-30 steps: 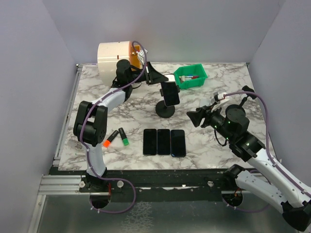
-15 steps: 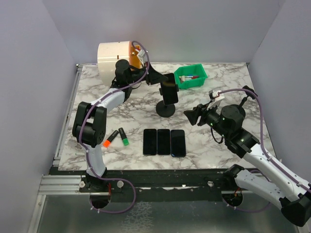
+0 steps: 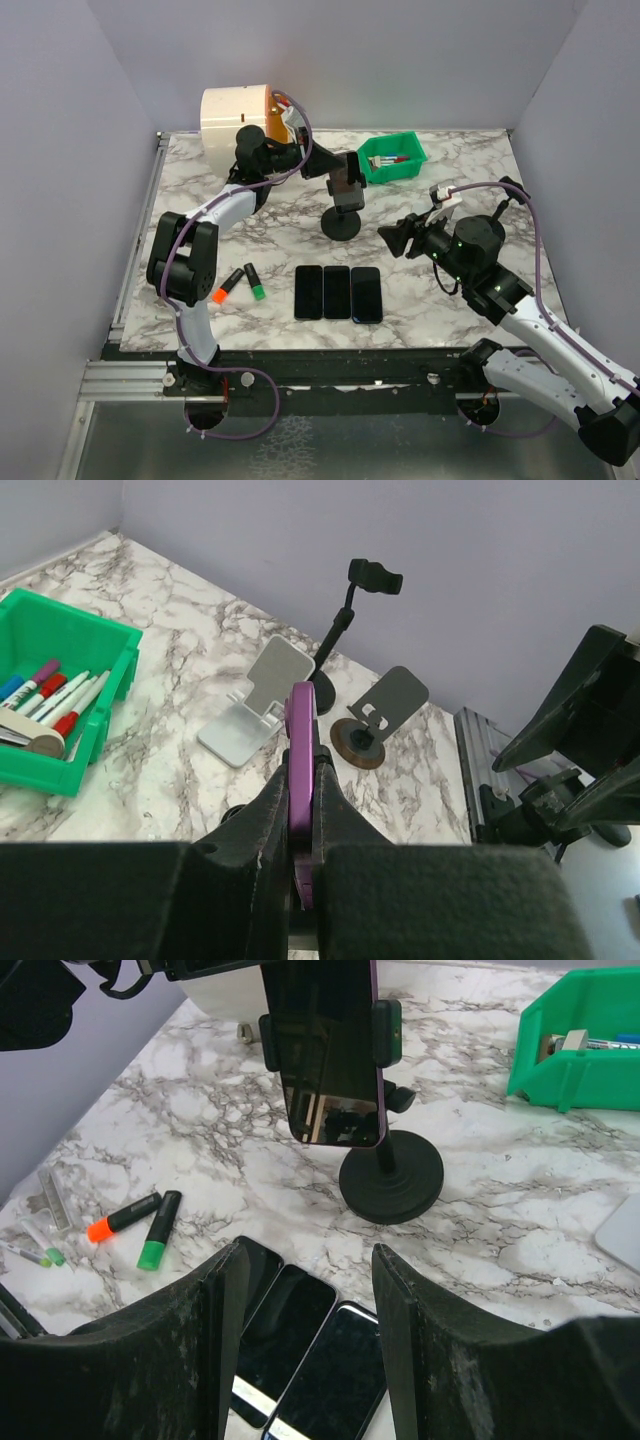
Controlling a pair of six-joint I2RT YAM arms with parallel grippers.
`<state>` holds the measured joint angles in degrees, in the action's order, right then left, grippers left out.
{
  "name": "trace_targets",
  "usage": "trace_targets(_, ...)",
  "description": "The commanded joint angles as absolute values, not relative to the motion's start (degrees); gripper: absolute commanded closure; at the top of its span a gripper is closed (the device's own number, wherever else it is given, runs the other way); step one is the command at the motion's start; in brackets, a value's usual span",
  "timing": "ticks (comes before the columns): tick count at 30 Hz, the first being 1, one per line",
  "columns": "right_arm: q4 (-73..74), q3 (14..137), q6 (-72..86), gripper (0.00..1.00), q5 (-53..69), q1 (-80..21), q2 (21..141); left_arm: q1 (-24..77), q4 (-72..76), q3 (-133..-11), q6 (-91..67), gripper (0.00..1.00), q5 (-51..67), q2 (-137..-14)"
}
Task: Remove the phone from the phone stand
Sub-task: Place the phone stand with the phone at the center of the board.
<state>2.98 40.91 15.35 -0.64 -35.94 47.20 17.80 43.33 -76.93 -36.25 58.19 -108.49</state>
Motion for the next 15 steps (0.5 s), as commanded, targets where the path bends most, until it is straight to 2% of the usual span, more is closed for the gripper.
trace_targets(1,1.85,39.95,14.85,0.43,-2.31,-36.21,47.28,17.49,42.36,-75.21,-26.56,1.0,58.09,-109.17)
trace_targets(4,2.01,39.99,14.77,0.43,-2.28,-36.25,47.3,17.32,42.36,-75.73,-27.07,0.98,58.26,-109.65)
trace_targets(9,2.02,39.98,14.59,0.43,-2.37,-36.21,46.97,17.23,42.33,-75.85,-28.17,0.75,58.4,-109.24)
trace_targets(15,2.27,40.02,14.68,0.43,-2.11,-36.23,46.68,17.15,42.28,-75.81,-29.38,0.6,58.29,-108.62)
